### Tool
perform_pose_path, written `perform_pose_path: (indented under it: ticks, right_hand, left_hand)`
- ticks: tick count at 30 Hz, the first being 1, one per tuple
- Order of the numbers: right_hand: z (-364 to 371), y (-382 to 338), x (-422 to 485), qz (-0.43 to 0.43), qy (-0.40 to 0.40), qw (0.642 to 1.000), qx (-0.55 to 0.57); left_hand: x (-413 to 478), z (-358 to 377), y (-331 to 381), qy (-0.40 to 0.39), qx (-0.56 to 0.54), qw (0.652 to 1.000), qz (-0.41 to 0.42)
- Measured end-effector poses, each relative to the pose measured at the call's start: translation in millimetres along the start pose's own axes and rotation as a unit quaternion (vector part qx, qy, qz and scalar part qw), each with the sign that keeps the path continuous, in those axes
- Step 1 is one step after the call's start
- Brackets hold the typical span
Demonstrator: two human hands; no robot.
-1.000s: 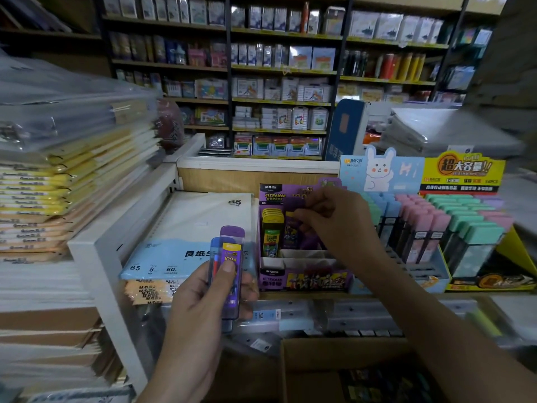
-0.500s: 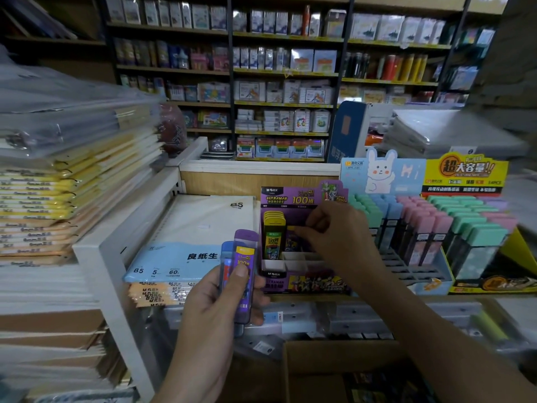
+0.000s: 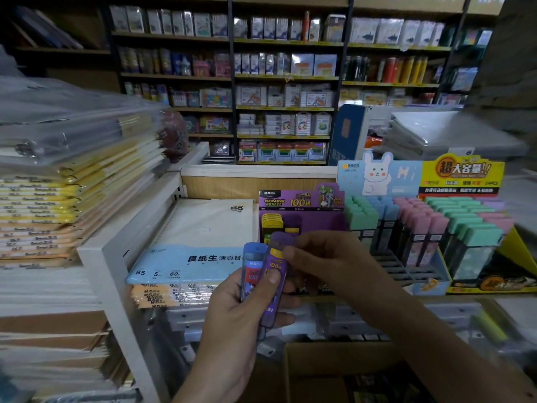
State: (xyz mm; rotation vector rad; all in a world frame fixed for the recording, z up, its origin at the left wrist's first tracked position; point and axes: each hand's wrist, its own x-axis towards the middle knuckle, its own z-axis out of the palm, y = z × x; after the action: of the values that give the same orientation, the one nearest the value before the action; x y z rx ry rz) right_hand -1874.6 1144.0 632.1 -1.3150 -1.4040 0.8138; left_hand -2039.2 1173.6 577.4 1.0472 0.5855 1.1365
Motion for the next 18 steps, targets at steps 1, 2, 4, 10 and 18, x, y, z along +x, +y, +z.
perform_pose_path:
  ticks: [1,2,4,10,18]
  right_hand:
    - [-0.8,-0.3,-1.4,0.002,-0.001,1.0,0.007]
    - [-2.2,-0.7,-2.6,0.004,-0.001,1.0,0.017]
    - [-6.1,-1.8,-5.2,0.007,-0.002,0.999,0.045]
    - [-24.5,-4.0,-10.3,-0.001,-0.003,0.996,0.09]
    - [-55.2,-1.9,-11.7,-0.039,-0.016,0.995,0.095]
  left_hand:
    - [-0.5,1.3,-0.3,-0.002,0.003,1.0,-0.001]
    - [-1.0,2.5,-0.7,-0.004,0.006,1.0,0.001]
    - [-2.0,5.6,-1.5,-0.007,0.01,1.0,0.004]
    - [-5.3,21.7,-7.7,0.001,-0.022,1.0,0.004]
    - [-13.1,59.5,-17.0,0.043,-0.031,0.998,0.038]
